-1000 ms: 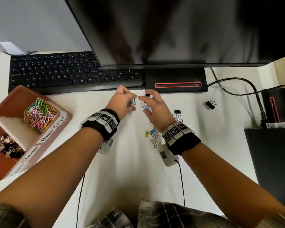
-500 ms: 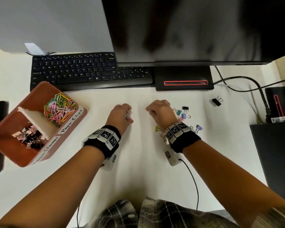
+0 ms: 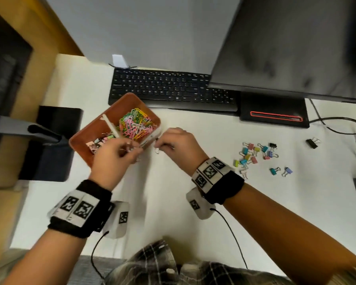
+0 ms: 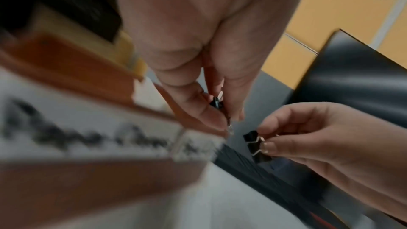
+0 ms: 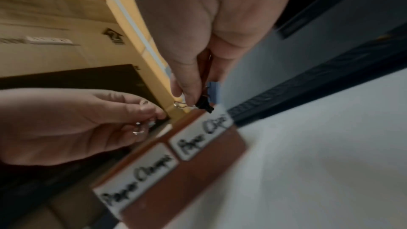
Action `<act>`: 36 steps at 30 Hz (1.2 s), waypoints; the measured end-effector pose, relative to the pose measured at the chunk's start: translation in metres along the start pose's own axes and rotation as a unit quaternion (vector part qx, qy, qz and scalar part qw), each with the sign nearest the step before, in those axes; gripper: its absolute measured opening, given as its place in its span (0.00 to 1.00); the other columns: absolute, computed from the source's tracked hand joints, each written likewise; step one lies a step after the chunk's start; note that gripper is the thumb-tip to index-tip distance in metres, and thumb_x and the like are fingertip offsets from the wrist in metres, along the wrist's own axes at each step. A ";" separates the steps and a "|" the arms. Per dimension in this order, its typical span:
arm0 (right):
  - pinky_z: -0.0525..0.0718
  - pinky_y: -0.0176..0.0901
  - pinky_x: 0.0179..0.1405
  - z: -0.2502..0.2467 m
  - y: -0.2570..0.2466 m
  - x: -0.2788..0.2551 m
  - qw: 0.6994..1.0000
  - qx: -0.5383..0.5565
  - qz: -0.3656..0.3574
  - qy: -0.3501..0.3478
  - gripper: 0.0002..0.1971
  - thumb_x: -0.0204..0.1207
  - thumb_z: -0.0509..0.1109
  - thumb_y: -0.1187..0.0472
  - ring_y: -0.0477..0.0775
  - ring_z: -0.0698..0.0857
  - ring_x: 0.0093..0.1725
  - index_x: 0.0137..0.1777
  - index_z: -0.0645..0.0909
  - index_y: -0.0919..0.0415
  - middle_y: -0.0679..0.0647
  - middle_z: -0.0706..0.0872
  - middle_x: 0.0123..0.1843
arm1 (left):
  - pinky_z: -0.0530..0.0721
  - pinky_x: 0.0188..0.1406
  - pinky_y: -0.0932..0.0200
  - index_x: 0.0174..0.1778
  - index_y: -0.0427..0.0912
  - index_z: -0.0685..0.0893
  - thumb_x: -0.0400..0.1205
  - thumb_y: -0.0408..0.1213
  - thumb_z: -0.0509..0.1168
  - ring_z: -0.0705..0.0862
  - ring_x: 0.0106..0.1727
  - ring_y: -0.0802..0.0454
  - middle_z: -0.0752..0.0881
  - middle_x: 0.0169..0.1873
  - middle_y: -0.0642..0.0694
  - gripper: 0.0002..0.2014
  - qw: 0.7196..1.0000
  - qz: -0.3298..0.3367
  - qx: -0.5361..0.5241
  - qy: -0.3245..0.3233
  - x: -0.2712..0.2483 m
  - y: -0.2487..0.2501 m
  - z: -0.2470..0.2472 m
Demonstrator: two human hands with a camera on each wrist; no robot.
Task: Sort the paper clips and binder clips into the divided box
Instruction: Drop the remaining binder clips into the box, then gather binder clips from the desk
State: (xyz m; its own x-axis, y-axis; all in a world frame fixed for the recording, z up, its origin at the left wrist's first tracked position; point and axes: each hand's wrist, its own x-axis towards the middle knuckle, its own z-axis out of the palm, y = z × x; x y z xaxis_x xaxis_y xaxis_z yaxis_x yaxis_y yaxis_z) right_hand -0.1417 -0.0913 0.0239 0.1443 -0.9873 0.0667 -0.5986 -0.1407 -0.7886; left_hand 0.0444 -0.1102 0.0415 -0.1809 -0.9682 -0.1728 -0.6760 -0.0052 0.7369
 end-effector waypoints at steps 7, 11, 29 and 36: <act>0.82 0.50 0.62 0.069 -0.070 0.051 0.995 0.074 0.008 -0.074 0.10 0.71 0.73 0.67 0.55 0.82 0.55 0.53 0.84 0.65 0.59 0.81 0.59 | 0.83 0.51 0.45 0.46 0.39 0.85 0.83 0.55 0.54 0.86 0.45 0.44 0.88 0.43 0.38 0.23 0.991 -0.106 -0.029 0.075 0.014 -0.028 -0.070; 0.80 0.43 0.60 0.044 -0.049 0.025 0.998 0.051 0.013 -0.046 0.09 0.74 0.71 0.61 0.49 0.80 0.58 0.54 0.84 0.59 0.54 0.80 0.61 | 0.78 0.48 0.58 0.53 0.44 0.84 0.84 0.48 0.55 0.83 0.48 0.53 0.87 0.46 0.49 0.16 0.997 -0.020 -0.056 0.052 0.001 0.001 -0.062; 0.66 0.64 0.76 -0.162 0.166 -0.154 0.878 -0.207 0.431 0.000 0.53 0.58 0.83 0.49 0.69 0.58 0.78 0.79 0.54 0.44 0.60 0.53 0.82 | 0.70 0.70 0.48 0.74 0.54 0.63 0.67 0.52 0.75 0.67 0.68 0.41 0.65 0.69 0.44 0.41 0.951 0.108 0.104 -0.272 -0.008 0.102 0.232; 0.70 0.57 0.72 -0.158 0.180 -0.131 0.903 -0.174 0.392 -0.038 0.44 0.61 0.81 0.48 0.64 0.66 0.70 0.76 0.65 0.46 0.57 0.63 0.75 | 0.78 0.62 0.49 0.64 0.46 0.76 0.70 0.38 0.74 0.71 0.62 0.43 0.70 0.64 0.45 0.26 0.956 0.125 0.139 -0.227 -0.002 0.107 0.272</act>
State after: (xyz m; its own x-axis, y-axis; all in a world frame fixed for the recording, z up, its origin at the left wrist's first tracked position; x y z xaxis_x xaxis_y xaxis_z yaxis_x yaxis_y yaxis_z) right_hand -0.3925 0.0009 -0.0301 -0.3851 -0.7878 -0.4807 -0.7494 0.5709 -0.3353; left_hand -0.2220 -0.0407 -0.0573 -0.6106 -0.7219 -0.3255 -0.7228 0.3401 0.6016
